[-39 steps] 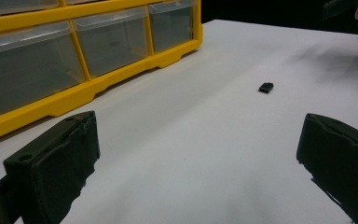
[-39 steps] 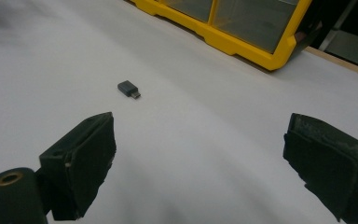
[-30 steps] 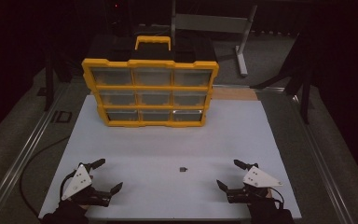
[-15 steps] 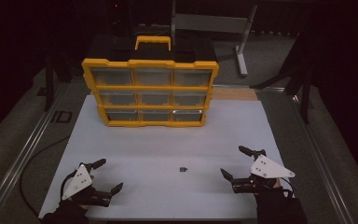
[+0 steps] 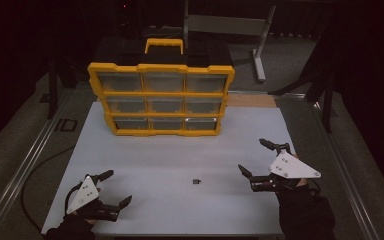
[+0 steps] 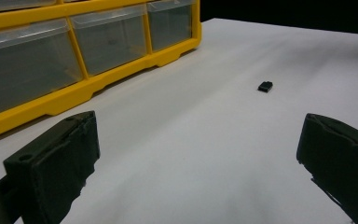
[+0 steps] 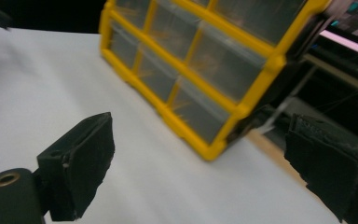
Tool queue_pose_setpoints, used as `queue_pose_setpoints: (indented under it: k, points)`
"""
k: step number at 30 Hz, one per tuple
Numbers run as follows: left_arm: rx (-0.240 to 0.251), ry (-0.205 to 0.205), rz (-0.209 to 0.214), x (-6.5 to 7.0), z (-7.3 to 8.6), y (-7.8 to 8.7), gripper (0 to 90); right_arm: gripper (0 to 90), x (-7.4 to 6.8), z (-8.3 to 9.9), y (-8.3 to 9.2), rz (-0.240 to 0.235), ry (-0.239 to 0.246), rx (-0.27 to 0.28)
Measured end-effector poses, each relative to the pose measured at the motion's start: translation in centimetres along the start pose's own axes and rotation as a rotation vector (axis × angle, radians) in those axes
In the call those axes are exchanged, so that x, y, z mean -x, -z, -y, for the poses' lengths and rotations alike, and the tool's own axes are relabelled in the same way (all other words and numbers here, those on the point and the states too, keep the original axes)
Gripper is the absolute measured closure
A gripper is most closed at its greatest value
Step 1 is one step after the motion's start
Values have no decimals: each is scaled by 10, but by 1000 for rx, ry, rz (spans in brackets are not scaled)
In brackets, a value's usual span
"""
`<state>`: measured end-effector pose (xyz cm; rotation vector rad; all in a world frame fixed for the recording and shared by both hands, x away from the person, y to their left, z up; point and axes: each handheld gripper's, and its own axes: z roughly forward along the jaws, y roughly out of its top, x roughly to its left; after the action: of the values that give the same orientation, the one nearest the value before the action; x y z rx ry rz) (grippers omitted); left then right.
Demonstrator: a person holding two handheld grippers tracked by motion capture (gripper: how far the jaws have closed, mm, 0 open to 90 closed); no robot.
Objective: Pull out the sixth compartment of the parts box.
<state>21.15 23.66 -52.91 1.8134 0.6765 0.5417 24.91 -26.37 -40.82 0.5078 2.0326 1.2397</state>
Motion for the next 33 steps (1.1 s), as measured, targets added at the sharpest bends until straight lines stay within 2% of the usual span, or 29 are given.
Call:
queue_pose_setpoints:
  k: [2,5,14,18,21,33]
  points:
    - [-2,2,0,0,0,0,4,83,4,-7,0,21,20,14]
    - [0,4,0,0,0,0,4,83,7,-11,-1,23,31,17]
    - [-3,6,-4,0,0,0,4,83,12,-29,-12,24,121,45]
    - [-2,3,-2,0,0,0,4,83,13,-33,-14,26,137,52]
    - [-1,5,0,0,0,0,4,83,14,-38,-19,35,175,57]
    - [-2,2,1,-1,0,0,4,83,13,-53,-39,4,244,82]
